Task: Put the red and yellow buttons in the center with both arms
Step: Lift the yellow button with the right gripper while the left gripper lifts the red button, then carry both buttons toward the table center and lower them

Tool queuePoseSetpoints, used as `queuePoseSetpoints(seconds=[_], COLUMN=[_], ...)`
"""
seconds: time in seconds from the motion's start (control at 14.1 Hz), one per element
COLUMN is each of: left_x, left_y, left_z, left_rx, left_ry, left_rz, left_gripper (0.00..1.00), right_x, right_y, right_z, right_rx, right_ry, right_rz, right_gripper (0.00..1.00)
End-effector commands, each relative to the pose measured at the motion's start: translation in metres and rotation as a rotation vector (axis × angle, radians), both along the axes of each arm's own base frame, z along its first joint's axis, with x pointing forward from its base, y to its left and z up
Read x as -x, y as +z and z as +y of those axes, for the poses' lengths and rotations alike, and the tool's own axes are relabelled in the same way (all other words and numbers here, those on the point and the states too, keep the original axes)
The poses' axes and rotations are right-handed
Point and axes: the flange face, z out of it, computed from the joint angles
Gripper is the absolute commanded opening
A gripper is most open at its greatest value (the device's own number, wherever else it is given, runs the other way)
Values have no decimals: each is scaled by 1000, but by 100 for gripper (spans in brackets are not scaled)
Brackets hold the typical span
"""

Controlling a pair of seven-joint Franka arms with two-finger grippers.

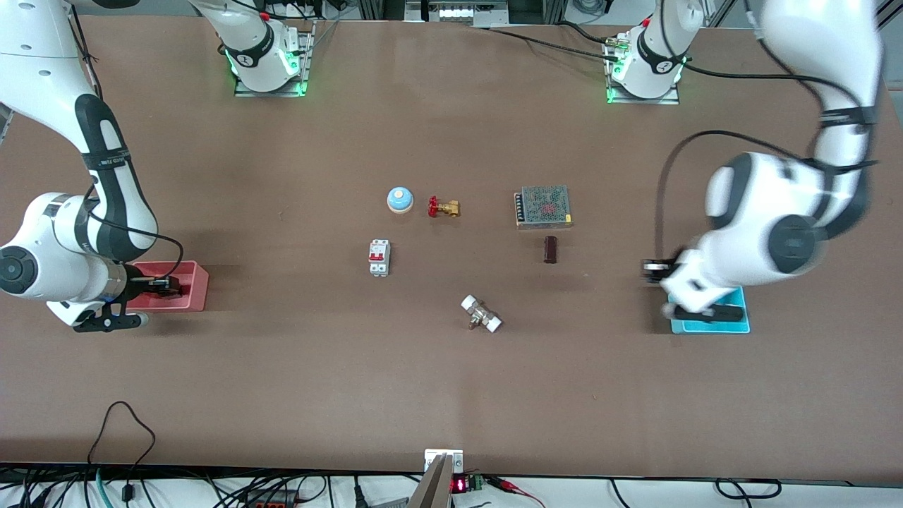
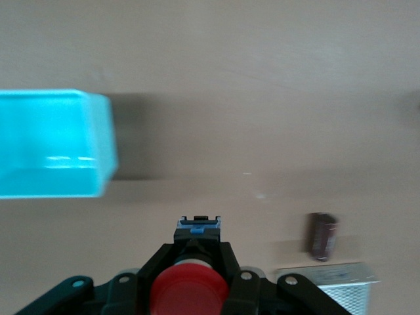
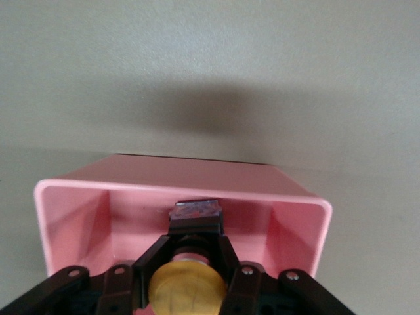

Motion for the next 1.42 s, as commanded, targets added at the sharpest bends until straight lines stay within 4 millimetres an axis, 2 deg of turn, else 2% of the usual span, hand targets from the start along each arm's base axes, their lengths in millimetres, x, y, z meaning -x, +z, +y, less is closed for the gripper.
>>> queuePoseSetpoints(seconds=[0.0, 0.14, 0.21, 0.35, 0.5, 0.64, 0.71, 0.85, 0.92, 0.99, 1.06, 1.28, 1.35], left_x=[0, 1, 3, 12, 18, 22, 22, 21, 21, 20, 20, 19, 19], left_y=[-19, -38, -51, -77, -95, -117, -126, -129, -130, -130, -130, -126, -123], left_z=[-48, -79, -98, -133, -152, -165, -167, -165, -164, -163, -163, -161, -161], left_rx=[0, 11, 15, 21, 27, 39, 37, 3, -4, -4, -4, -5, -4], left_ry=[56, 94, 123, 147, 141, 125, 114, 69, 62, 64, 61, 65, 62], left_rz=[-58, -92, -111, -128, -139, -154, -166, -194, -197, -197, -197, -198, -199], left_gripper=[20, 20, 20, 20, 21, 21, 21, 21, 24, 52, 98, 100, 100], right_x=[10, 20, 24, 35, 45, 57, 64, 72, 75, 76, 78, 84, 84], right_y=[76, 119, 138, 156, 151, 127, 112, 85, 69, 57, 43, 14, 6], right_z=[6, 16, 28, 65, 111, 159, 181, 222, 232, 237, 248, 271, 272], right_rx=[-4, -9, -21, -68, -64, -55, -54, -59, -66, -71, -76, -77, -79], right_ry=[40, 43, 46, 22, -49, -92, -110, -101, -86, -83, -69, -29, -29], right_rz=[11, 25, 25, 37, 26, -18, -37, -80, -82, -85, -75, -41, -36], right_gripper=[12, 12, 12, 12, 12, 12, 12, 12, 12, 12, 12, 12, 13])
